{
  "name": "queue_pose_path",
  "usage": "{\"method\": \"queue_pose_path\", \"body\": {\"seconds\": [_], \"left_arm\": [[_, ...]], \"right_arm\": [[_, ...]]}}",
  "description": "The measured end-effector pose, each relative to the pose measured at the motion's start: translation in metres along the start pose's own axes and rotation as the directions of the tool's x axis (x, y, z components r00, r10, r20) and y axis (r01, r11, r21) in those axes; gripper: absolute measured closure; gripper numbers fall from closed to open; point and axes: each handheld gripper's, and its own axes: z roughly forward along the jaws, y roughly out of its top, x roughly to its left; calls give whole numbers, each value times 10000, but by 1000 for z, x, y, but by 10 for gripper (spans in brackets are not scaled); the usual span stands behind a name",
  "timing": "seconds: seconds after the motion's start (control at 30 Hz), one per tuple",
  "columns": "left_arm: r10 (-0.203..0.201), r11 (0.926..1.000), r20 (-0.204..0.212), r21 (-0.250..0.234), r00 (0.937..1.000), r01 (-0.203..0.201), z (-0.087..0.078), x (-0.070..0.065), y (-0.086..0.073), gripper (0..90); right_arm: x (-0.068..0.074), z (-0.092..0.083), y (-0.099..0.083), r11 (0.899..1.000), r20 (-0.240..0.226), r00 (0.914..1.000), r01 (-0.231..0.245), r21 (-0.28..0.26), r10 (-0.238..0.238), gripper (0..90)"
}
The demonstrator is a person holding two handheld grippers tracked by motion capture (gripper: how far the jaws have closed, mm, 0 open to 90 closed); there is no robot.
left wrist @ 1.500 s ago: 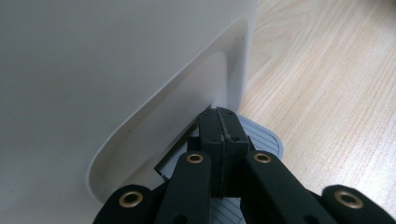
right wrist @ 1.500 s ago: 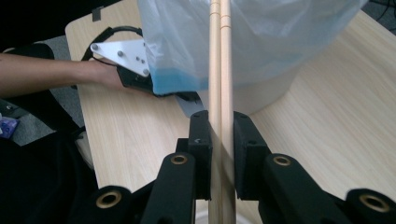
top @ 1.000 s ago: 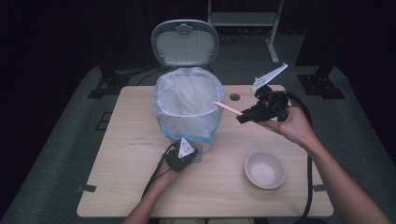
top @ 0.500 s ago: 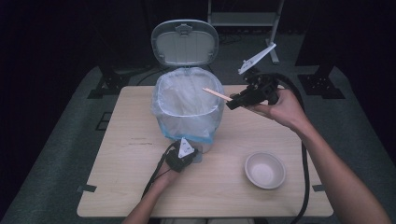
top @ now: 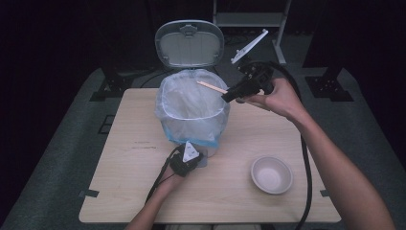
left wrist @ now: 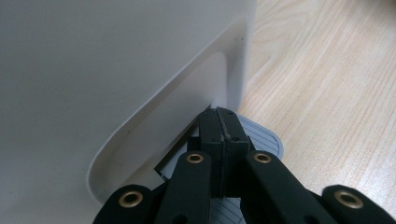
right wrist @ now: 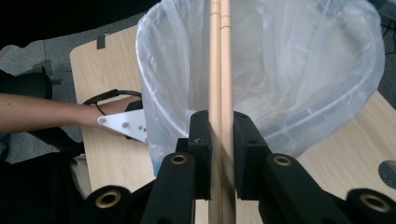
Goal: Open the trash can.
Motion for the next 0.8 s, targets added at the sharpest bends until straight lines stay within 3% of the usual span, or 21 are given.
{"method": "queue_pose_path", "body": {"seconds": [0.43, 0.8], "left_arm": [[-22, 10000, -3, -26, 10000, 22, 0, 0, 0, 900], [-17, 10000, -22, 0, 10000, 17, 0, 0, 0, 900]], "right_arm": [[-4, 17, 33, 9999, -94, 9999, 103, 115, -102, 789], [-9, 35, 48, 9996, -235, 9997, 37, 270, -30, 789]]}}
